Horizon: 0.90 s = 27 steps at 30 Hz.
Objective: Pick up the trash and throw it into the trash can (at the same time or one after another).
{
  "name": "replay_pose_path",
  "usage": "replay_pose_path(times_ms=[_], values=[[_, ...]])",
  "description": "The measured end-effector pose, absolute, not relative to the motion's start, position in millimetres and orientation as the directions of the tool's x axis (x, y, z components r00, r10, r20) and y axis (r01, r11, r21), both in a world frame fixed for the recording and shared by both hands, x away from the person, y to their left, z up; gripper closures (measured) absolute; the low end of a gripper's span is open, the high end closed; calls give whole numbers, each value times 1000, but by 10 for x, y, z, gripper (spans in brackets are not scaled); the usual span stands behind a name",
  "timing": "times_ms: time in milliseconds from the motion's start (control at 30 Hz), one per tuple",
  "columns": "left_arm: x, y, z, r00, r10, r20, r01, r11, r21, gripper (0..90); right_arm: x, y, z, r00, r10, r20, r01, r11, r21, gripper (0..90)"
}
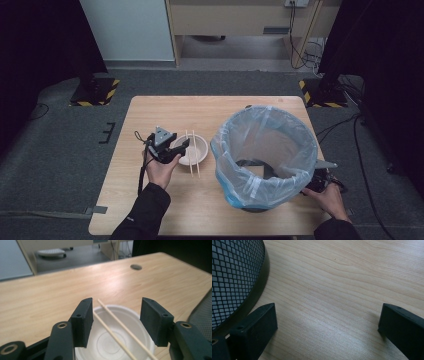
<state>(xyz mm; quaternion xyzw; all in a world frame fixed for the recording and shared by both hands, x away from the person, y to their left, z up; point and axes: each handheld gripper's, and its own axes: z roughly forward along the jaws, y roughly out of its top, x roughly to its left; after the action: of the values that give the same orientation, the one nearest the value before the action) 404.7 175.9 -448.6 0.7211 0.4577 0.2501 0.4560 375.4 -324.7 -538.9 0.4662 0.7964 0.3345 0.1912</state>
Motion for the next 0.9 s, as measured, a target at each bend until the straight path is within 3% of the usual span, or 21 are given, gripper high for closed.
replay_pose_path(times_ms=[467, 900], values=[[4218, 1660, -4899, 427, 902, -57, 531, -199, 824, 478, 3749, -3247, -5388, -495, 869, 8, 615, 345, 709, 22], [4256, 1661, -5017, 395, 916, -74, 580, -186, 793, 628, 3748, -3247, -5388, -496, 868, 7, 615, 345, 709, 22]])
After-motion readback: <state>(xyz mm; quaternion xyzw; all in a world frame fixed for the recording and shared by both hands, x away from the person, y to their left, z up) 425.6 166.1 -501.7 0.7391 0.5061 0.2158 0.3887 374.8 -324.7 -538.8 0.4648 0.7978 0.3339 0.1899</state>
